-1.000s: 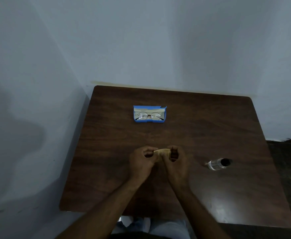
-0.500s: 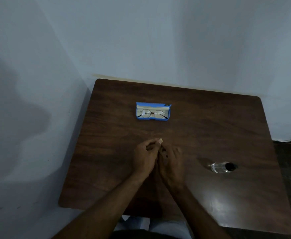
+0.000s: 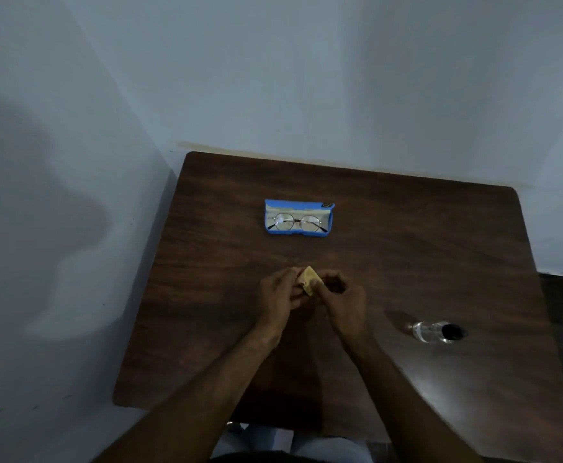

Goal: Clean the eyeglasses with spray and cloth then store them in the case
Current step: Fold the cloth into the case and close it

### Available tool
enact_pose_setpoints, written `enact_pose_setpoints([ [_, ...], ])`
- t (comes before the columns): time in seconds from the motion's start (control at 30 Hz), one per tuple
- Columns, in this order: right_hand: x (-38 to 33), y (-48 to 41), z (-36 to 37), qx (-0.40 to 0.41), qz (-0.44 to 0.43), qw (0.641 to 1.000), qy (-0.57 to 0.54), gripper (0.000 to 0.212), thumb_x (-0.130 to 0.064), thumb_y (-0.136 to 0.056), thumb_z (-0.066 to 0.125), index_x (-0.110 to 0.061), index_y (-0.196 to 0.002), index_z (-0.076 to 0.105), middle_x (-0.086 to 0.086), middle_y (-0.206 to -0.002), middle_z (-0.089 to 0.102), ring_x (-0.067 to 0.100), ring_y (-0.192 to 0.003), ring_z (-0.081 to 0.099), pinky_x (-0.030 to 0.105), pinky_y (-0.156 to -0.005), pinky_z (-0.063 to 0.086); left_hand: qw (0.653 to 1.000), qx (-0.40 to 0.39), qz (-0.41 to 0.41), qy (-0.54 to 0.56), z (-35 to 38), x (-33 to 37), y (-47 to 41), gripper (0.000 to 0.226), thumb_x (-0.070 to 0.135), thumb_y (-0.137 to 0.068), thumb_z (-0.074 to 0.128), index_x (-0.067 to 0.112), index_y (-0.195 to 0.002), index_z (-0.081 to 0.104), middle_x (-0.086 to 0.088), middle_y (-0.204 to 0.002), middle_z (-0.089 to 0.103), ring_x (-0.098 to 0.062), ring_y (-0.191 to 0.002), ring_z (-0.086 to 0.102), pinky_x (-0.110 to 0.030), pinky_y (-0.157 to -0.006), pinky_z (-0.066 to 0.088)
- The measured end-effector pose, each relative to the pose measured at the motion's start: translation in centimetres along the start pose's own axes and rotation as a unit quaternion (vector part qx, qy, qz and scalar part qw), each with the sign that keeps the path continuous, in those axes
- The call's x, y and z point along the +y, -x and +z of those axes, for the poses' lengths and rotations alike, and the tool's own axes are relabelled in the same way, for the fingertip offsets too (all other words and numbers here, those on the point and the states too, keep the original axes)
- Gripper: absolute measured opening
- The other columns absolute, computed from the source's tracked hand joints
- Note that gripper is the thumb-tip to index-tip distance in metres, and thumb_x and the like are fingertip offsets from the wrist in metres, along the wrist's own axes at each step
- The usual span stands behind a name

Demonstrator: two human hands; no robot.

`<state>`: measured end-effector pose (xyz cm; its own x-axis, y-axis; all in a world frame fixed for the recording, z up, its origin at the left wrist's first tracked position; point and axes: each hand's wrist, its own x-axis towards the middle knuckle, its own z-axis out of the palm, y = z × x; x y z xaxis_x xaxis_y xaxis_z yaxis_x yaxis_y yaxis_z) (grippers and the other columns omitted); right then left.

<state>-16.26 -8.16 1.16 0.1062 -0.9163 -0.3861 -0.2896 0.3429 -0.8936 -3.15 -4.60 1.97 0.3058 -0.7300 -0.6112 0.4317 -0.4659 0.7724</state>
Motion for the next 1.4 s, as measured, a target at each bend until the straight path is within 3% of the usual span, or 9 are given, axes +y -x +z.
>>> enact_pose_setpoints([
  [0.1, 0.1, -1.3, -0.2, -0.028, -0.006, 1.000, 0.002, 0.013, -0.026, -0.089, 0.081, -0.020, -0.100, 0.078, 0.000, -0.094, 0.080, 0.019, -0.090, 0.076, 0.047, -0.085, 0.063, 0.997, -0.017, 0.025, -0.065, -0.4, -0.1, -1.2, 0.013, 0.008, -0.098, 0.073, 0.015, -0.109, 0.075, -0.007, -0.108, 0.078, -0.015, -0.094, 0.077, -0.024, -0.075, 0.064],
  [0.23, 0.6, -3.2, -0.9, -0.067, -0.006, 0.998, 0.009, 0.009, -0.018, -0.089, 0.078, -0.020, -0.099, 0.077, -0.001, -0.096, 0.078, 0.016, -0.089, 0.075, 0.036, -0.078, 0.063, 0.990, -0.049, 0.028, -0.131, -1.0, 0.0, -3.4, 0.020, 0.005, -0.098, 0.072, 0.025, -0.099, 0.073, -0.005, -0.109, 0.075, -0.016, -0.096, 0.077, -0.026, -0.074, 0.065],
  [0.4, 0.3, -5.7, -1.0, -0.078, 0.090, 0.989, -0.093, 0.011, -0.006, -0.091, 0.075, -0.012, -0.100, 0.077, 0.010, -0.101, 0.078, 0.025, -0.083, 0.076, 0.038, -0.073, 0.064, 0.978, -0.098, 0.017, -0.183, -2.0, 0.8, -6.2, 0.019, 0.007, -0.101, 0.069, 0.025, -0.106, 0.069, -0.010, -0.109, 0.077, -0.022, -0.087, 0.081, -0.035, -0.075, 0.067],
  [0.57, -1.1, -8.0, 0.3, -0.064, 0.175, 0.953, -0.239, 0.016, 0.009, -0.091, 0.066, -0.002, -0.100, 0.075, 0.017, -0.101, 0.077, 0.021, -0.078, 0.076, 0.026, -0.068, 0.063, 0.975, -0.113, 0.033, -0.187, -2.2, 2.2, -8.8, 0.018, 0.003, -0.101, 0.065, 0.015, -0.113, 0.069, -0.011, -0.101, 0.079, -0.022, -0.080, 0.081, -0.033, -0.067, 0.066],
  [0.8, -2.1, -11.1, 2.3, -0.033, 0.119, 0.954, -0.272, 0.015, 0.005, -0.093, 0.062, 0.001, -0.090, 0.076, 0.015, -0.093, 0.078, 0.027, -0.088, 0.076, 0.029, -0.077, 0.063, 0.977, -0.060, 0.090, -0.182, -1.7, 3.6, -11.9, 0.017, 0.000, -0.105, 0.058, 0.014, -0.102, 0.066, -0.018, -0.097, 0.076, -0.019, -0.073, 0.076, -0.039, -0.064, 0.066],
  [1.0, -1.2, -12.9, 3.0, -0.015, -0.028, 0.999, -0.001, 0.014, -0.007, -0.088, 0.075, -0.017, -0.096, 0.079, -0.002, -0.102, 0.077, 0.013, -0.100, 0.073, 0.035, -0.090, 0.061, 0.973, -0.017, 0.130, -0.192, -1.4, 3.7, -13.5, 0.012, 0.014, -0.103, 0.068, 0.003, -0.107, 0.066, -0.008, -0.099, 0.075, -0.020, -0.080, 0.077, -0.034, -0.060, 0.066],
  [1.17, -0.9, -13.6, 4.0, 0.035, -0.175, 0.972, 0.151, 0.022, -0.004, -0.085, 0.077, -0.023, -0.096, 0.073, -0.006, -0.103, 0.069, 0.007, -0.099, 0.065, 0.030, -0.090, 0.058, 0.948, 0.020, 0.202, -0.246, -1.0, 3.0, -14.4, 0.017, 0.010, -0.096, 0.076, 0.006, -0.112, 0.070, -0.006, -0.108, 0.077, -0.016, -0.100, 0.076, -0.035, -0.074, 0.067],
  [1.33, -0.6, -14.4, 4.5, 0.021, -0.228, 0.940, 0.254, 0.019, -0.004, -0.093, 0.067, -0.013, -0.108, 0.073, 0.000, -0.116, 0.064, 0.002, -0.100, 0.053, 0.020, -0.085, 0.048, 0.914, 0.088, 0.264, -0.296, -0.4, 2.4, -15.0, 0.022, 0.014, -0.095, 0.078, 0.007, -0.115, 0.072, -0.002, -0.108, 0.078, -0.012, -0.098, 0.076, -0.038, -0.083, 0.066],
  [1.4, -0.7, -14.6, 4.6, 0.016, -0.242, 0.929, 0.278, 0.019, -0.002, -0.095, 0.065, -0.011, -0.110, 0.072, 0.003, -0.118, 0.063, 0.006, -0.100, 0.055, 0.021, -0.083, 0.048, 0.903, 0.110, 0.274, -0.313, -0.1, 2.3, -15.3, 0.021, 0.018, -0.095, 0.078, 0.009, -0.113, 0.074, -0.001, -0.106, 0.079, -0.006, -0.093, 0.075, -0.030, -0.082, 0.065],
])
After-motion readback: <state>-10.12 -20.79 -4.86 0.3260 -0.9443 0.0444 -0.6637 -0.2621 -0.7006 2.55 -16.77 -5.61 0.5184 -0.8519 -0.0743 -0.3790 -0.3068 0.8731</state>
